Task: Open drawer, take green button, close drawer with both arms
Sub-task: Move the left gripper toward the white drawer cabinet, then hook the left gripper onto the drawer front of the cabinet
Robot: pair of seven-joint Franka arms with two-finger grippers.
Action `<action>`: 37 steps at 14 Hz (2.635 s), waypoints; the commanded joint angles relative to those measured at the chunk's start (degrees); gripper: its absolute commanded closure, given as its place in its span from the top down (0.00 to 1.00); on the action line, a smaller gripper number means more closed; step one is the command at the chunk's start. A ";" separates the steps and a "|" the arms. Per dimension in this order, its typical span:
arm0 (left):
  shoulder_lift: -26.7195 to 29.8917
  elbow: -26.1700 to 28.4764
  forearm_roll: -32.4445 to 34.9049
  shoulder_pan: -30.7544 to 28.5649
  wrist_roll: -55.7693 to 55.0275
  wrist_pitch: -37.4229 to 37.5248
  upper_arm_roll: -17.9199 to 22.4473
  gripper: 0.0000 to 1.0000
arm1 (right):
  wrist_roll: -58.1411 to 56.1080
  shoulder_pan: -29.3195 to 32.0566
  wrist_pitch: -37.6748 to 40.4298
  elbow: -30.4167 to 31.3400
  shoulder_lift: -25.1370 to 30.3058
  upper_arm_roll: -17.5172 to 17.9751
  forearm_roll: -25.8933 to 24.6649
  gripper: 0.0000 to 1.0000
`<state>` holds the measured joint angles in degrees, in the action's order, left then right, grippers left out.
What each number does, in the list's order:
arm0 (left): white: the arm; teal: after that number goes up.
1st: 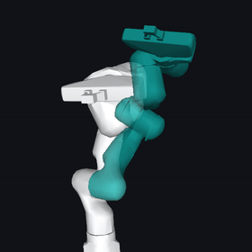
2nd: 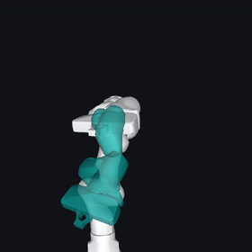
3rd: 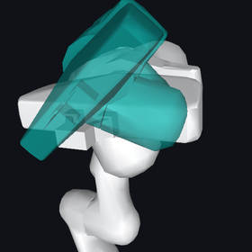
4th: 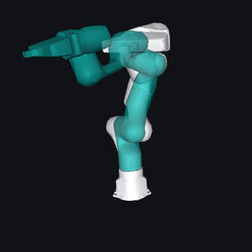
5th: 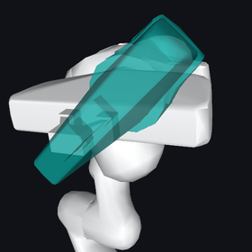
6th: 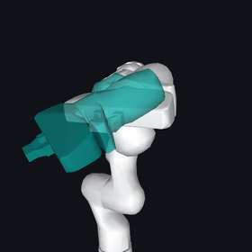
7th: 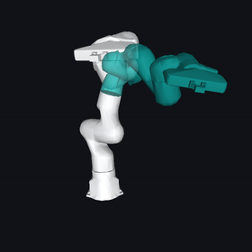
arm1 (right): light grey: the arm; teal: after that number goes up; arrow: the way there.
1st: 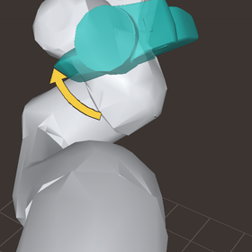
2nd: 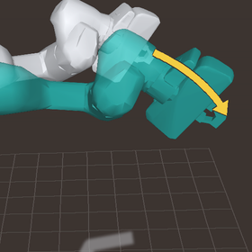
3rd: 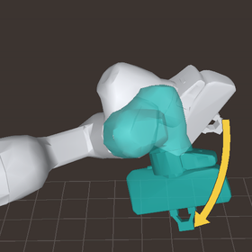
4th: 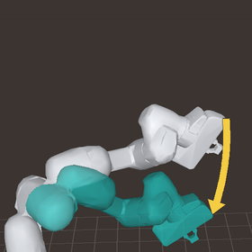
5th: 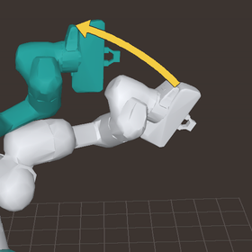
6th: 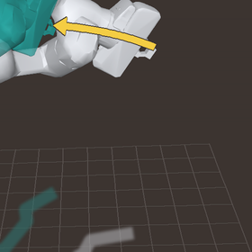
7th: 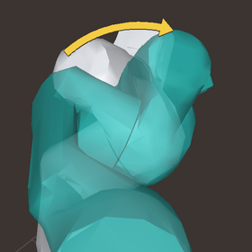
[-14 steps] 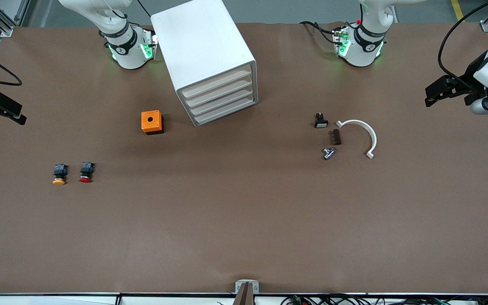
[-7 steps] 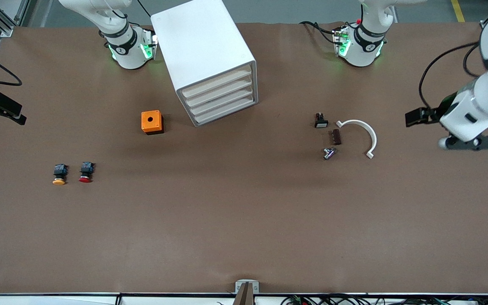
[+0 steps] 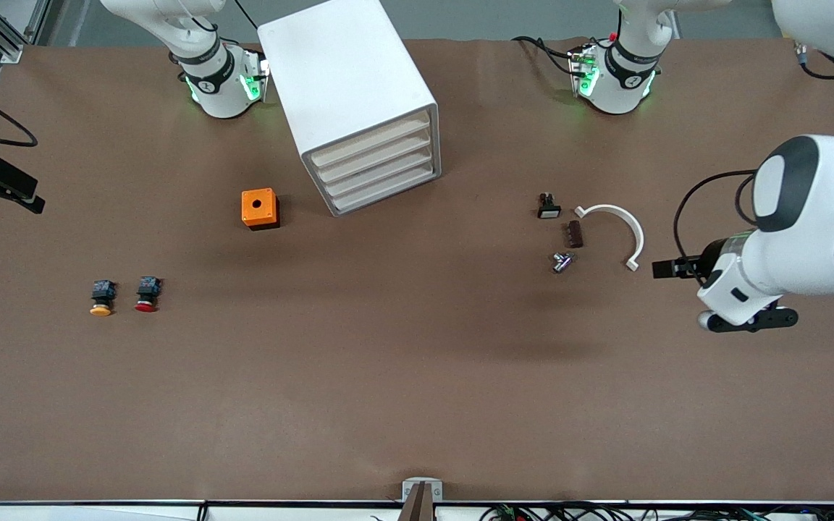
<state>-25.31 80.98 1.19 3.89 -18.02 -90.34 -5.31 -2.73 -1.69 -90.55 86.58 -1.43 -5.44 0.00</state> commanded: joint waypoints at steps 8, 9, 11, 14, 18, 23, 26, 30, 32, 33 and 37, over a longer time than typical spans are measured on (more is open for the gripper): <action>-11.07 -1.88 -8.99 6.84 -33.20 -4.93 0.13 1.00 | 0.53 0.02 0.72 -1.59 -0.76 0.16 0.00 1.00; -11.95 -1.88 -9.62 6.84 -34.62 -5.02 0.13 1.00 | 0.53 0.02 0.72 -1.59 -0.85 0.16 0.00 1.00; -12.92 -1.88 -10.06 7.71 -35.33 -5.02 0.04 1.00 | 0.53 0.02 0.72 -1.59 -0.85 0.16 0.00 1.00; -14.41 -1.97 -13.92 8.59 -46.99 -6.07 0.04 1.00 | 0.53 0.02 0.72 -1.59 -0.85 0.16 0.00 1.00; -16.25 -1.88 -18.75 12.11 -59.81 -8.70 0.04 1.00 | 0.53 0.02 0.72 -1.59 -0.85 0.16 0.00 1.00; -17.32 -1.88 -29.31 13.86 -73.36 -11.70 0.13 1.00 | 0.53 0.02 0.72 -1.59 -0.85 0.16 0.00 1.00; -18.01 -1.88 -31.85 16.24 -80.84 -12.32 0.13 1.00 | 0.53 0.02 0.72 -1.59 -0.85 0.16 0.00 1.00; -19.51 -1.79 -39.04 18.17 -91.29 -12.32 0.04 1.00 | 0.53 0.02 0.72 -1.59 -0.85 0.16 0.00 1.00; -20.74 -1.79 -43.09 19.57 -96.92 -12.32 0.04 1.00 | 0.53 0.02 0.72 -1.59 -0.85 0.16 0.00 1.00; -20.92 -1.70 -44.68 20.19 -98.95 -12.23 0.04 1.00 | 0.53 0.02 0.72 -1.59 -0.85 0.16 -0.09 1.00; -21.89 -1.62 -51.19 21.86 -104.33 -10.40 -0.05 1.00 | 0.53 0.02 0.72 -1.59 -0.85 0.16 0.00 1.00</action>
<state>-46.83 80.25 -47.97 24.65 -120.40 -102.15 -5.67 -2.73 -1.69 -90.55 86.48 -1.60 -5.43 0.00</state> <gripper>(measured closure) 0.000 0.000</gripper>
